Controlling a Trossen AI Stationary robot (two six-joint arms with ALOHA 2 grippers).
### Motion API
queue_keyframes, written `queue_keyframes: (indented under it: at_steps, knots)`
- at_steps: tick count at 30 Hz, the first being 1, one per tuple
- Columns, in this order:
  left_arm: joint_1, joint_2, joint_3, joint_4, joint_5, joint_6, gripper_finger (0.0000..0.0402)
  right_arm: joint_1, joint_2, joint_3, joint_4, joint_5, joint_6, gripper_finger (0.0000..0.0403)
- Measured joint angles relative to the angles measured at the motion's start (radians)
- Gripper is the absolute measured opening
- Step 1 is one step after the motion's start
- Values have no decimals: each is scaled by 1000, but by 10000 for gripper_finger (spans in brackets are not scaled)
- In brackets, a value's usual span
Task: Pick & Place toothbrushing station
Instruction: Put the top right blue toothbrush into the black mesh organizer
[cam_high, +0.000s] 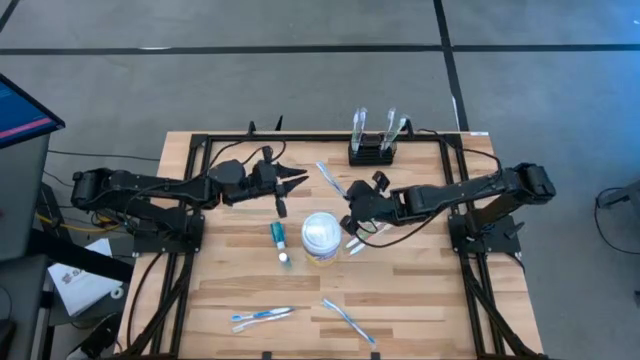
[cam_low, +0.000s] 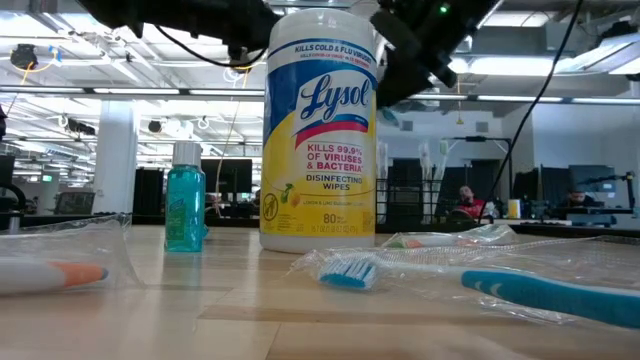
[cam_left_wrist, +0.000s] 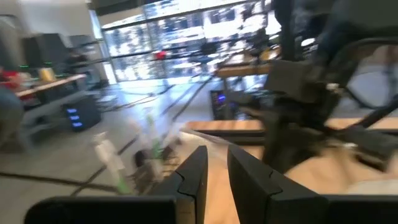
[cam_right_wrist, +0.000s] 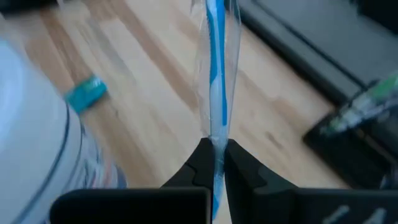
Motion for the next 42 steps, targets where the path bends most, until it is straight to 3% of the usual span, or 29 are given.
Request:
queue_keyframes:
  at_steps: [7, 16, 27, 42]
  knots:
    - [49, 0, 0, 11, 140, -92, 64, -13, 0, 1, 151, 9, -124, 6]
    - [64, 0, 0, 60, 241, -139, 111, -19, 0, 1, 272, 8, -222, 5]
    - [64, 20, 0, 125, 248, -166, 159, -10, 0, 1, 350, 3, -280, 6]
    - [61, 45, 0, 183, 265, -178, 159, -11, 0, 1, 512, -23, -371, 6]
